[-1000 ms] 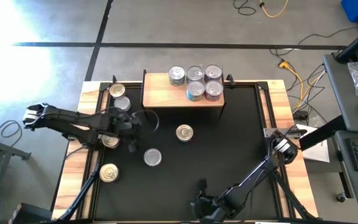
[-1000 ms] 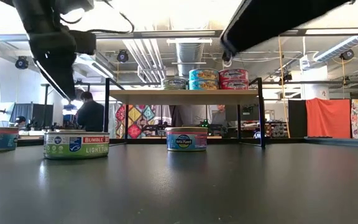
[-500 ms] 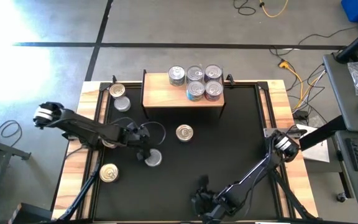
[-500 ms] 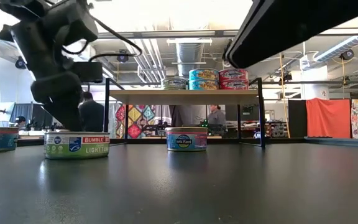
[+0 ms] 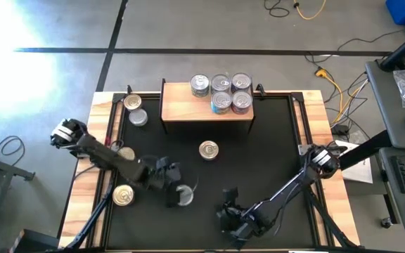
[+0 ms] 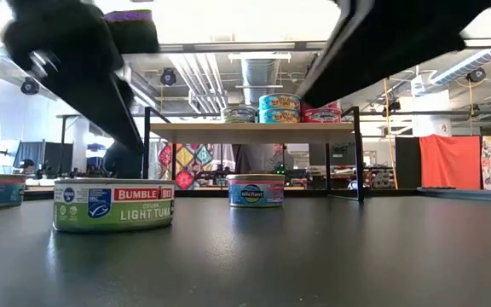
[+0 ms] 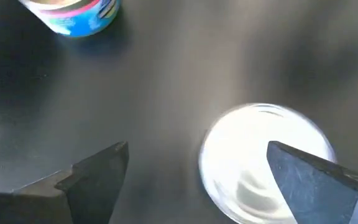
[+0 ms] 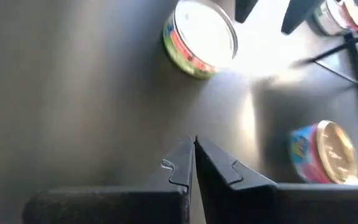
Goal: Stack canned seafood by type on shelf
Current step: Put the green white tuna can on the shelf
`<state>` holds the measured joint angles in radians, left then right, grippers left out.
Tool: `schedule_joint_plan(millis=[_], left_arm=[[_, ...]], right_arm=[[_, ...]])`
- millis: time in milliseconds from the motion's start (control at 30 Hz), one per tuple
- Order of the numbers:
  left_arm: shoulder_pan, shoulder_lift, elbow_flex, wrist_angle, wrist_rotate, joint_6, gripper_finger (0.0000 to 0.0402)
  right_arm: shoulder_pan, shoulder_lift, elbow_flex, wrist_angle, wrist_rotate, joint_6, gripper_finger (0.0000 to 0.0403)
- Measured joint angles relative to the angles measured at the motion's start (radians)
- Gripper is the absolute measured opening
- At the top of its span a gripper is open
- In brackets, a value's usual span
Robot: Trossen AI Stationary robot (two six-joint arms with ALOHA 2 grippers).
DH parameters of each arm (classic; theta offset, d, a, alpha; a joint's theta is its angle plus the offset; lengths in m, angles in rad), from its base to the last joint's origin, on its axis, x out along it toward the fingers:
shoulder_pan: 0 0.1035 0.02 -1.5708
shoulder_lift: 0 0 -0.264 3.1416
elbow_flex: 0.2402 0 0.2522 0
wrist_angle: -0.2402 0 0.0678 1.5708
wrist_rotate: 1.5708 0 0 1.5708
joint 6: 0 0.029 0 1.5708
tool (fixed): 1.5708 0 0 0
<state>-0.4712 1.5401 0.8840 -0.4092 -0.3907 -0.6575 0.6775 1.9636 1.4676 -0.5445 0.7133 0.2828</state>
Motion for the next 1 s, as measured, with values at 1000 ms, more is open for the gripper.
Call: schedule_joint_plan(millis=[1000], left_arm=[[-0.532, 0.440, 0.120, -0.239, -0.566, -1.119, 0.0392]], right_arm=[[-0.316, 0.050, -0.244, 0.685, -0.331, -0.084, 0.0012]])
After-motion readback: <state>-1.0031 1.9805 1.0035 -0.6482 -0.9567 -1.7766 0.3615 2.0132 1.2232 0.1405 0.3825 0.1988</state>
